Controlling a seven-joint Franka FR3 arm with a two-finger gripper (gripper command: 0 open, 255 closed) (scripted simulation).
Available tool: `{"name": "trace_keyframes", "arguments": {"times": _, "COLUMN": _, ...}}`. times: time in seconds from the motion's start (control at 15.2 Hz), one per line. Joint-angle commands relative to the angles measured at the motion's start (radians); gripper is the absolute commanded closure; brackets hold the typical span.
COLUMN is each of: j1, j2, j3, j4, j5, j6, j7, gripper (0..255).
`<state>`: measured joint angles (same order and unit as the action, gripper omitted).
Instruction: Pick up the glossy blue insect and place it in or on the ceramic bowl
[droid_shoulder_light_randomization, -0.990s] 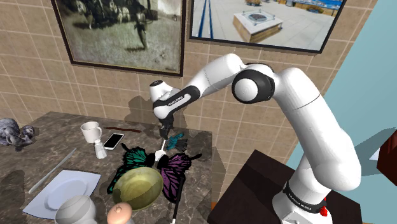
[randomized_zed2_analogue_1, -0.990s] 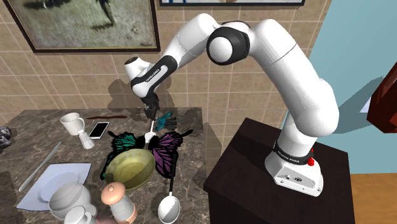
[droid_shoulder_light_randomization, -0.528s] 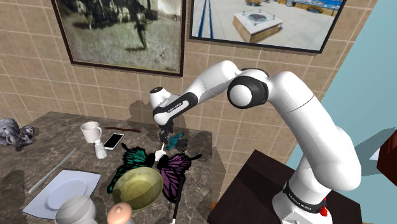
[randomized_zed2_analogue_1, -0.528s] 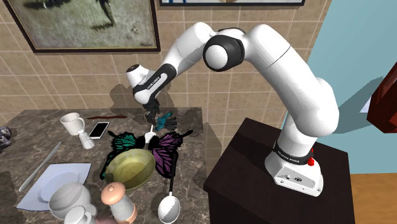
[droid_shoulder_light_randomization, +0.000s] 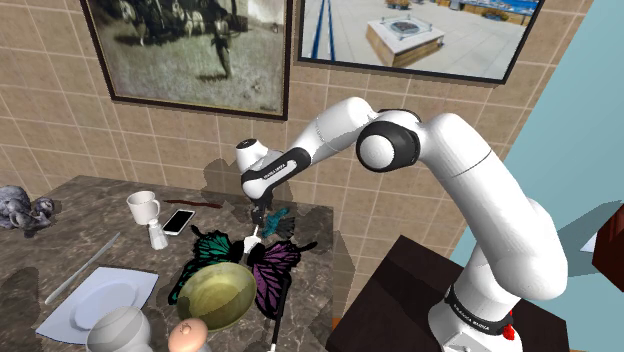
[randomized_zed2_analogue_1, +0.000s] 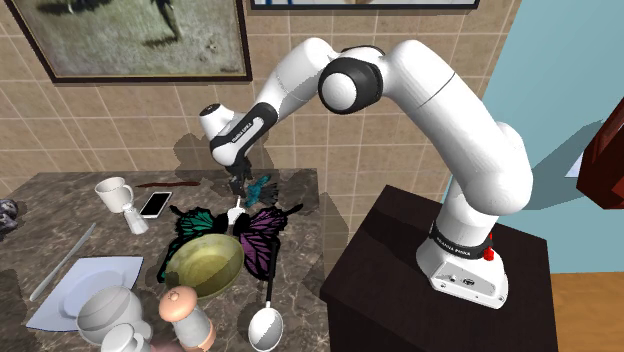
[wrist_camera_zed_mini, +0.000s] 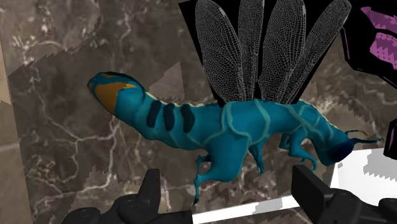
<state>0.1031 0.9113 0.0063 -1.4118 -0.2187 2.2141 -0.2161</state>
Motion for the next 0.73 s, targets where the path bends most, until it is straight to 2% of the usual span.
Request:
{"name": "trace_keyframes", "arguments": {"times": 0.0, "j1": 0.0, "j2": 0.001, "j3": 0.0, "j4": -0.001, "j5": 0.0, "j6": -0.001, "j7": 0.0, "gripper": 255}}
{"name": "trace_keyframes", "arguments": {"times": 0.66, "j1": 0.0, "j2": -0.009, "j3": 0.001, "j4": -0.005, "j5": 0.001, "j6": -0.007, "j7": -0.001, "gripper": 255}}
